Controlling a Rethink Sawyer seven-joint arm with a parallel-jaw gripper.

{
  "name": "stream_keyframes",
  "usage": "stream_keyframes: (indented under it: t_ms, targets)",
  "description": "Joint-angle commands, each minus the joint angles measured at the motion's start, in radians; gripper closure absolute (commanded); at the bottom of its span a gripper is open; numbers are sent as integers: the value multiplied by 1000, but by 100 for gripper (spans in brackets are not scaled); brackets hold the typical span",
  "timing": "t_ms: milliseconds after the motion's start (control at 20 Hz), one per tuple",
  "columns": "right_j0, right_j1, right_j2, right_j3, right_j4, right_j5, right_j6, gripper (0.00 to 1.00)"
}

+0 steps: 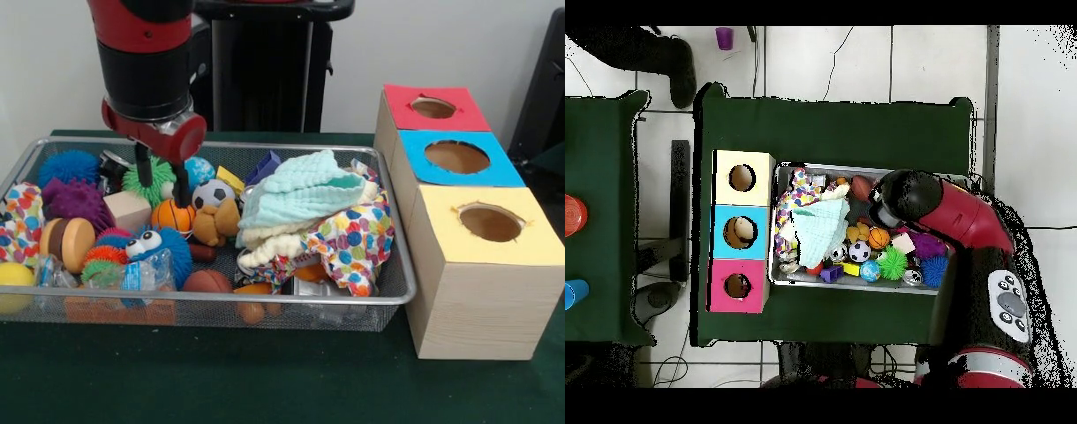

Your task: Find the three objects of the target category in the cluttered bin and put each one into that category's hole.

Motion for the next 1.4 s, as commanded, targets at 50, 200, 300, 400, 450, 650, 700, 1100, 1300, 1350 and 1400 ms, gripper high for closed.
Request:
stream_keyframes:
  t_ms: [50, 200, 300, 400, 450, 650, 700, 1100, 1300, 1350, 1400]
  targets:
    - [-7, 23, 99, 18, 24, -1, 85, 0]
    - [0, -8, 97, 40, 34, 12, 95, 0]
    - [4, -36, 96, 81, 35, 10, 92, 0]
    - [3, -67, 93, 113, 34, 21, 85, 0]
    - [3, -76, 92, 120, 35, 27, 85, 0]
    - [-1, -80, 99, 138, 32, 11, 79, 0]
    - [-4, -80, 105, 150, 34, -1, 79, 0]
    - [20, -78, 106, 184, 45, -63, 120, 0]
    - [21, -58, 114, 187, 48, -102, 126, 0]
    - [21, -57, 116, 189, 50, -107, 128, 0]
    - [22, -58, 117, 196, 52, -114, 129, 0]
